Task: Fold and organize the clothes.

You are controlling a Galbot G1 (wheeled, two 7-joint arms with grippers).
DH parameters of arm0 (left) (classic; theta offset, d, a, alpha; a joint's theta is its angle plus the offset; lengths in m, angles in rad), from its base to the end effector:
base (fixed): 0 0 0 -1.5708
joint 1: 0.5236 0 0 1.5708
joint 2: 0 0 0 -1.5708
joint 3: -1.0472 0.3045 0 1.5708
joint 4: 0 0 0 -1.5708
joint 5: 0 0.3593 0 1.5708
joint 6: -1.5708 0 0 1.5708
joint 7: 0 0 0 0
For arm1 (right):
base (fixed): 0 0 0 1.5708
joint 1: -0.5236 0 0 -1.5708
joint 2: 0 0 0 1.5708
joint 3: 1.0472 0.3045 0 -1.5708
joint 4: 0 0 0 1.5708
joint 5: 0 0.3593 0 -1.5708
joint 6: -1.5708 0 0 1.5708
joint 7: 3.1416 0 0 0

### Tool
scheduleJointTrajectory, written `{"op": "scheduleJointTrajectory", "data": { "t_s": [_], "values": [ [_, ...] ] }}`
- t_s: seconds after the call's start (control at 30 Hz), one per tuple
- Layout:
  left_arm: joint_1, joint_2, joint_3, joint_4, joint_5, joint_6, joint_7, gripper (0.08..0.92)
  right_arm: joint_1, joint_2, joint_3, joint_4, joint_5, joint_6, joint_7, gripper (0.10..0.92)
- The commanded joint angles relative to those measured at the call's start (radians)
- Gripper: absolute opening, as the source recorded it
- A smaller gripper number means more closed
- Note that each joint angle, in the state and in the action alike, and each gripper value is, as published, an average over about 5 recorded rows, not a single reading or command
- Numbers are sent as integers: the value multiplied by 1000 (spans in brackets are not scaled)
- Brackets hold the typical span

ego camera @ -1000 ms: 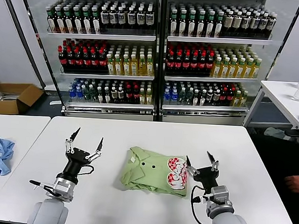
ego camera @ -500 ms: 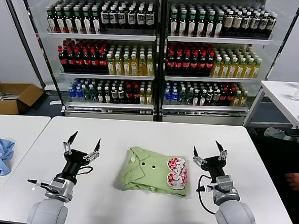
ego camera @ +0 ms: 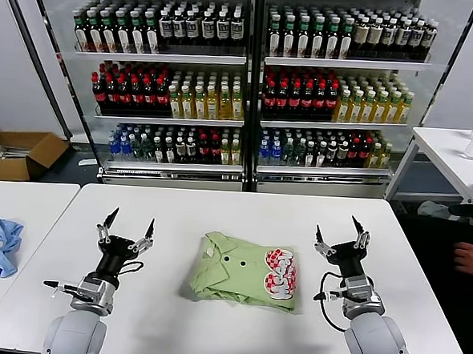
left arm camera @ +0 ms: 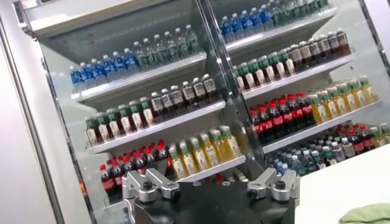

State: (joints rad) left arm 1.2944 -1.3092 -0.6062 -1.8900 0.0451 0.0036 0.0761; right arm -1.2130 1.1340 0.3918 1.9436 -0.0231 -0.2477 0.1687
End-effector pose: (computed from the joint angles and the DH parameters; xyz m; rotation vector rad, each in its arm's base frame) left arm 0.2861 0.0768 -0.2557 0.1029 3.0338 0.4930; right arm 0.2981 -0.0336 -0.2283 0.0323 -3.0385 0.6773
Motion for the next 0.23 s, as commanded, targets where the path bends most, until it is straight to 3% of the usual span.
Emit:
{"op": "scheduleJointTrajectory", "data": {
  "t_s": [0.03,0.23],
  "values": [
    [-12,5,-10,55,-1,-36,13,823,-6,9,10,-36,-57,44,22,823],
    [-12,6,-10,60,-7,-56,29,823,-2,11,2,-30,-67,49,16,822]
  ]
}}
